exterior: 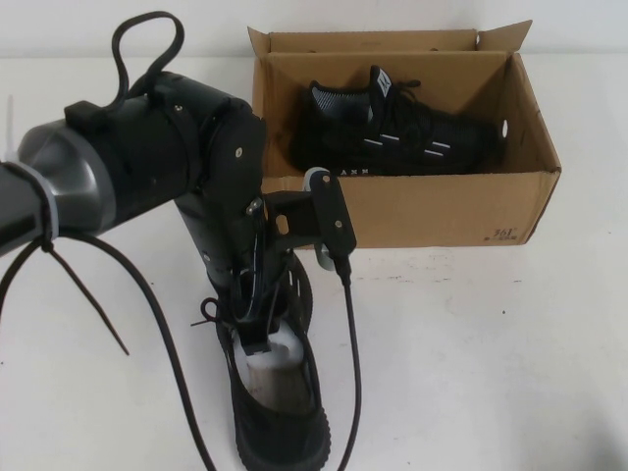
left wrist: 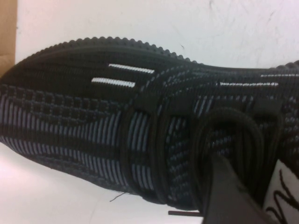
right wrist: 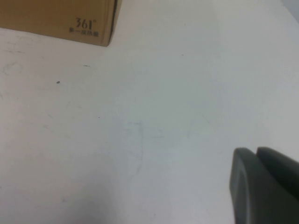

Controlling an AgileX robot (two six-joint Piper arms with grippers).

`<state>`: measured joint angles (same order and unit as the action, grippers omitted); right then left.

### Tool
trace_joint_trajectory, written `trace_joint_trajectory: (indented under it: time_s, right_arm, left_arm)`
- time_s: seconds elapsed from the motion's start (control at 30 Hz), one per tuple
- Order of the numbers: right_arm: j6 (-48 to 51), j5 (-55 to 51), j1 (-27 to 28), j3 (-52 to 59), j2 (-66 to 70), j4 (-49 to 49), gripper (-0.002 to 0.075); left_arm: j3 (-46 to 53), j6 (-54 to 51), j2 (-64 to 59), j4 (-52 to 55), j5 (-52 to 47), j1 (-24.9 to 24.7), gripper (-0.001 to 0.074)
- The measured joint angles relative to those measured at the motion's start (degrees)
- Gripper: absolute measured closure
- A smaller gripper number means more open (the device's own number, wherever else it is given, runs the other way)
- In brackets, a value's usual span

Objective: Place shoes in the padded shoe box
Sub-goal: Pick up the shoe from the table, then place the shoe in the shoe box

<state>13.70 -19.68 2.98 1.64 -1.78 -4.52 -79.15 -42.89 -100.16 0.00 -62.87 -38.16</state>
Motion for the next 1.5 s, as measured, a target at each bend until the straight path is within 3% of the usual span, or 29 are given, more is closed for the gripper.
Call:
trace_joint_trajectory:
  time_s: [0.1,0.27,0.37,0.57,0.97,1.2,1.5]
  right_arm:
    - [0.0,0.0,0.0,0.0,0.0,0.0,0.0733]
    - [0.0,0.0,0.0,0.0,0.0,0.0,0.0733]
    - [0.0,0.0,0.0,0.0,0.0,0.0,0.0733]
    - [0.0,0.0,0.0,0.0,0.0,0.0,0.0732]
    - [0.0,0.0,0.0,0.0,0.0,0.0,0.0733]
    - [0.0,0.0,0.0,0.0,0.0,0.0,0.0733]
    - [0.0,0.0,0.0,0.0,0.0,0.0,0.0733]
  left_arm:
    - [0.0,0.0,0.0,0.0,0.0,0.0,0.0518]
    - [0.0,0.1,0.0,0.0,0.0,0.0,0.0682]
    - [0.0,1.1,0.0,0.4,0.0,0.0,0.0718]
    - [-2.8,11.7,0.0,3.4,-3.2,-1.5,0.0728]
    - [-24.8,42.5,0.6,5.2,-8.5,-6.9,0.0731]
    - [-36.0,55.2,-1.6,5.7,-9.0,-6.2,0.0731]
    - [-46.1,64.0,-10.9,5.7,-1.7,-3.1,0.0731]
